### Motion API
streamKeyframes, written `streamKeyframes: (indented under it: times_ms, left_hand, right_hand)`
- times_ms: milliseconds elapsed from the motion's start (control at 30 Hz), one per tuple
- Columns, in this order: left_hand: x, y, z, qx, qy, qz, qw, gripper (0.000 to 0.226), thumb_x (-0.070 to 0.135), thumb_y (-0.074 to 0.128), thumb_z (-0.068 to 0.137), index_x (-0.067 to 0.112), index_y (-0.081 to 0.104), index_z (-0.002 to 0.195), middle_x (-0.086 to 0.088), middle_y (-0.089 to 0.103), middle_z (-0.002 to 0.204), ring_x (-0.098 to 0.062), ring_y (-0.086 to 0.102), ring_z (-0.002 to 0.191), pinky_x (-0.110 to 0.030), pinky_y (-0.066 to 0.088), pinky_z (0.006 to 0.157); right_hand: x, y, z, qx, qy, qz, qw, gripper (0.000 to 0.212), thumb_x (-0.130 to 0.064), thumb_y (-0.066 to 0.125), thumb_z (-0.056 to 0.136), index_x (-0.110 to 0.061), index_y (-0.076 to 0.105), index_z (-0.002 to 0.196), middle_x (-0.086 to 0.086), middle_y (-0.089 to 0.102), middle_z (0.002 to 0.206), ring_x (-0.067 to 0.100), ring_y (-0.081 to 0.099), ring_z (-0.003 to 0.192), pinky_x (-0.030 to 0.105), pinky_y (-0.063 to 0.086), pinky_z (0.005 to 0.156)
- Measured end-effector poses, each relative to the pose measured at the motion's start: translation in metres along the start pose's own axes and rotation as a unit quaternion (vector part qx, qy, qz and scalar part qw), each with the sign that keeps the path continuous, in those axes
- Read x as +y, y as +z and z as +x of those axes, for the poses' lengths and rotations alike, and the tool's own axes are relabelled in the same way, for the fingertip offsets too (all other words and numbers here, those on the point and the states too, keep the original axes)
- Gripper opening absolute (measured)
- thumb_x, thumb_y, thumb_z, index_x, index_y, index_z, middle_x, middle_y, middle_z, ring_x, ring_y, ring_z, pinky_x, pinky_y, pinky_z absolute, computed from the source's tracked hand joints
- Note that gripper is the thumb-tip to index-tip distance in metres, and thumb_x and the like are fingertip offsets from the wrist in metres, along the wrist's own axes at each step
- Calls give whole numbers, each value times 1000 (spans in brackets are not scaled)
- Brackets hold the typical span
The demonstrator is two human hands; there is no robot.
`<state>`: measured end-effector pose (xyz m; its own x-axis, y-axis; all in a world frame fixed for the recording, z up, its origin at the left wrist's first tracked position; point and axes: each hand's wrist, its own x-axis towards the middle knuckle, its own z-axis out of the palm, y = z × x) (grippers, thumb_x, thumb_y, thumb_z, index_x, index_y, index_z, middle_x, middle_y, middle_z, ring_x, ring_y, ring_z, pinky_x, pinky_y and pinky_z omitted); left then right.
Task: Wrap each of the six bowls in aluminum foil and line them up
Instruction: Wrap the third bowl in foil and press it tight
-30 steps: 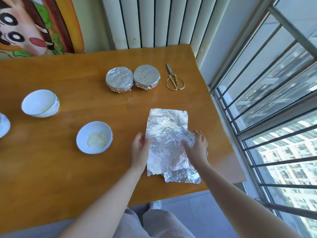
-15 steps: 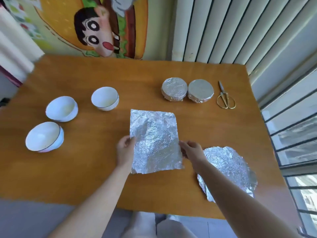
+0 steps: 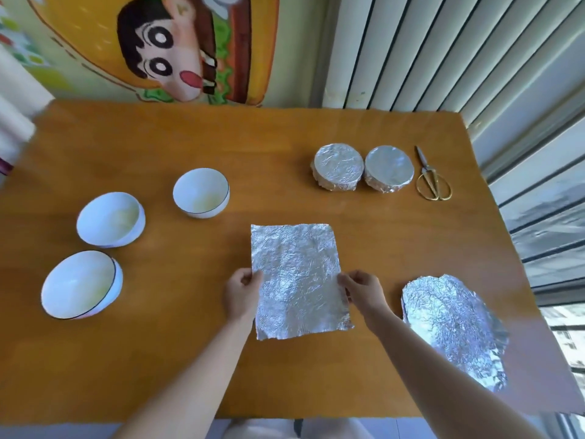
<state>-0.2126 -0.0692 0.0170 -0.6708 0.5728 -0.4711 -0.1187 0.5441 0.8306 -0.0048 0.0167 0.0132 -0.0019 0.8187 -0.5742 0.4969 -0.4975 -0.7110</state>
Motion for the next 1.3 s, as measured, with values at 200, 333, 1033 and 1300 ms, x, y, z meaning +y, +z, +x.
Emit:
streamKeyframes:
  times_ms: [200,333,1033,1300]
  left_hand:
    - [6,-4,-5,74,288,207,932,55,44,60,83,9,54,125,-13,47,133,-32,46,119,-36,32,99]
    - [7,11,-6,-105,469,411,775,93,74,51,73,19,40,146,-11,16,163,-31,11,150,-45,12,117]
    - [-13,24,-1,-137,356,564,732,137,86,61,57,6,11,157,-19,0,165,-33,-1,153,-48,4,121]
    - [-17,25,-2,-110,342,554,751,136,83,65,59,6,10,157,-21,-3,164,-34,-3,153,-46,17,123]
  right_hand:
    - [2,3,-4,17,-5,-10,1000,21,-24,67,89,-11,61,74,0,55,59,16,48,58,26,34,55]
    - [3,7,-8,29,-1,-15,999,20,-22,66,88,-8,63,75,2,59,62,17,52,60,28,38,58]
    - [-31,43,-2,-61,-457,-405,789,64,-41,27,99,-7,30,152,9,19,163,22,13,152,41,15,122]
    - [-15,46,10,-76,-384,-401,828,75,-53,21,97,-8,12,157,8,13,164,23,13,151,37,19,119]
